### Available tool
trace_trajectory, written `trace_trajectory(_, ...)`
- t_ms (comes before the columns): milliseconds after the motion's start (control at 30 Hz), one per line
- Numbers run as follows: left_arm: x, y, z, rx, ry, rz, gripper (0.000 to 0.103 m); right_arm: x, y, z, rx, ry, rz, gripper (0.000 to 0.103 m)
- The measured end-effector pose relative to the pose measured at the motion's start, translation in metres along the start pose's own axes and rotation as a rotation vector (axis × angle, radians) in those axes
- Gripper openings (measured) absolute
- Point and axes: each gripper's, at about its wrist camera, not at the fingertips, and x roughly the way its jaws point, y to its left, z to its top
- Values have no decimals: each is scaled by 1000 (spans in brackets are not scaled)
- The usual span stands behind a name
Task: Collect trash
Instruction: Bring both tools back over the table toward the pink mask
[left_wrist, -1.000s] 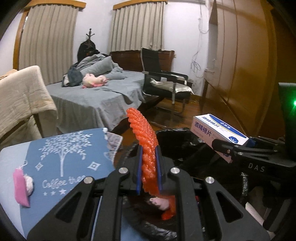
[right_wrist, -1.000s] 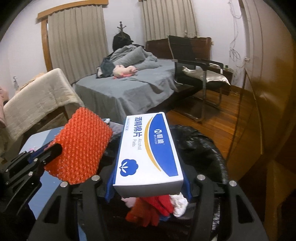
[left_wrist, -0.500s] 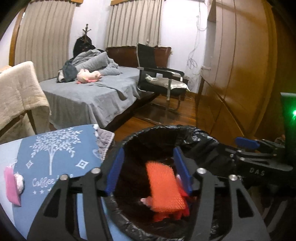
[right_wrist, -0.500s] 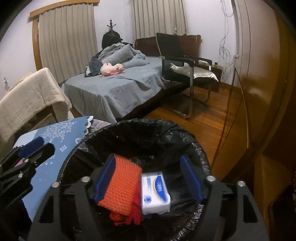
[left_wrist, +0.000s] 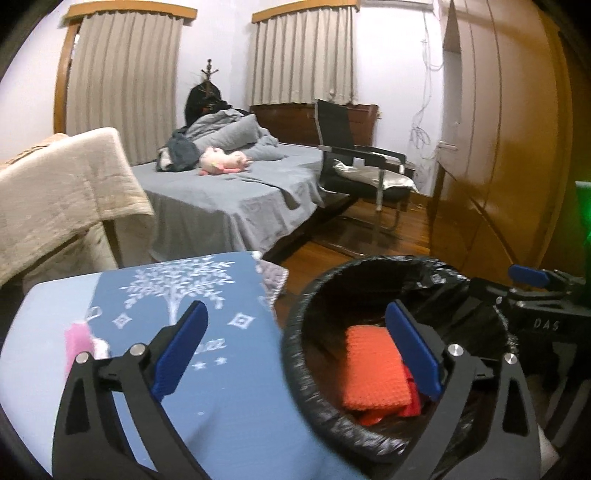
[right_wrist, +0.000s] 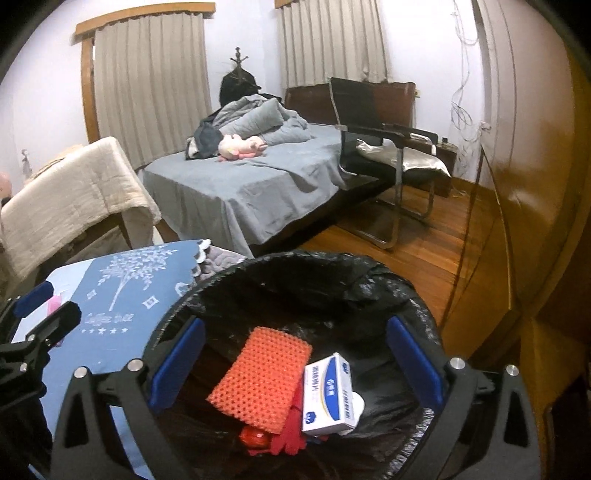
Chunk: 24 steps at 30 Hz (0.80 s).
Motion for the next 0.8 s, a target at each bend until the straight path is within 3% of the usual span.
trace_trajectory(467, -39, 58, -12, -56, -32, 130, 96, 0, 66, 3, -69, -23, 102, 97)
trace_trajectory(800, -58, 127, -31, -113, -22, 283, 96, 19, 139, -4, -149, 2, 201, 97)
